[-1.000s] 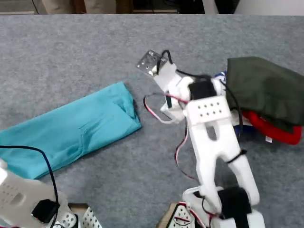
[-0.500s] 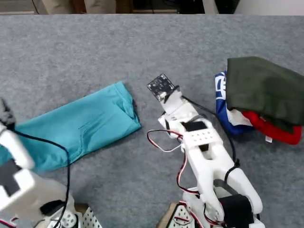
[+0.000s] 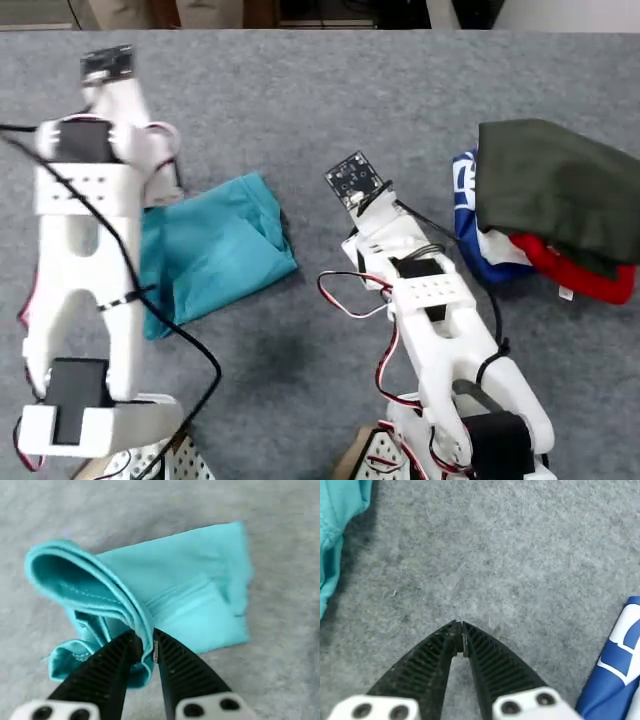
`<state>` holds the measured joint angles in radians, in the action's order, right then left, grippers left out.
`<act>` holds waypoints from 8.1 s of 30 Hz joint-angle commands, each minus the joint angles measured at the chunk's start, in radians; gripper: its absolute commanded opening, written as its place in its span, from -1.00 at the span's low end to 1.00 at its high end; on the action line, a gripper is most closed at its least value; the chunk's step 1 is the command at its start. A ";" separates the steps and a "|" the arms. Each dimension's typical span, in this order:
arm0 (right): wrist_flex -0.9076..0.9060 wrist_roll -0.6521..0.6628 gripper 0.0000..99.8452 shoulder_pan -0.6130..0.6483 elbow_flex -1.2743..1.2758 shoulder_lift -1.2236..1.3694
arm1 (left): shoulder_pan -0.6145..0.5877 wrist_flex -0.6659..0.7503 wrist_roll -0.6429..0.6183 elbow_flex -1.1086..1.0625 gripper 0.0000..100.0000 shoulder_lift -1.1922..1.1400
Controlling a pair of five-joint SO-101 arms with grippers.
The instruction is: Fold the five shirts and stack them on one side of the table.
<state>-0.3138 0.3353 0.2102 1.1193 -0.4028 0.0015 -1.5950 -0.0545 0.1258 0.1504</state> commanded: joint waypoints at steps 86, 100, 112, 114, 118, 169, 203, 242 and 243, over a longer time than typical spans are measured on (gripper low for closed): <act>-0.752 0.000 -0.99 0.259 -0.878 0.179 | -0.361 0.566 -0.110 -0.242 -0.96 -0.522; -0.928 -0.008 -0.99 0.410 -1.928 1.116 | -0.354 0.560 -0.110 -0.252 -0.96 -0.489; -1.300 -0.115 -0.99 0.464 -2.715 1.601 | -0.359 0.559 -0.133 -0.244 -0.96 -0.487; -1.382 -0.114 -0.99 0.464 -2.784 1.635 | -0.359 0.560 -0.135 -0.242 -0.96 -0.487; -1.475 -0.115 -0.99 0.464 -2.760 1.627 | -0.356 0.560 -0.135 -0.242 -0.96 -0.487; -1.224 -0.049 -0.99 0.510 -2.152 1.325 | -0.353 0.560 -0.132 -0.247 -0.96 -0.487; -1.455 0.057 -1.00 0.300 -1.386 0.951 | -0.354 0.560 -0.130 -0.244 -0.96 -0.487; -1.436 -0.049 -0.99 0.277 -2.046 1.148 | -0.351 0.562 -0.130 -0.242 -0.96 -0.487; -1.410 -0.049 -0.99 0.274 -2.066 1.152 | -0.351 0.562 -0.130 -0.242 -0.96 -0.487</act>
<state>-1.7607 0.2770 0.5125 -0.8339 0.8140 -0.3207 -1.0257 -0.1803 -0.1197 -0.3667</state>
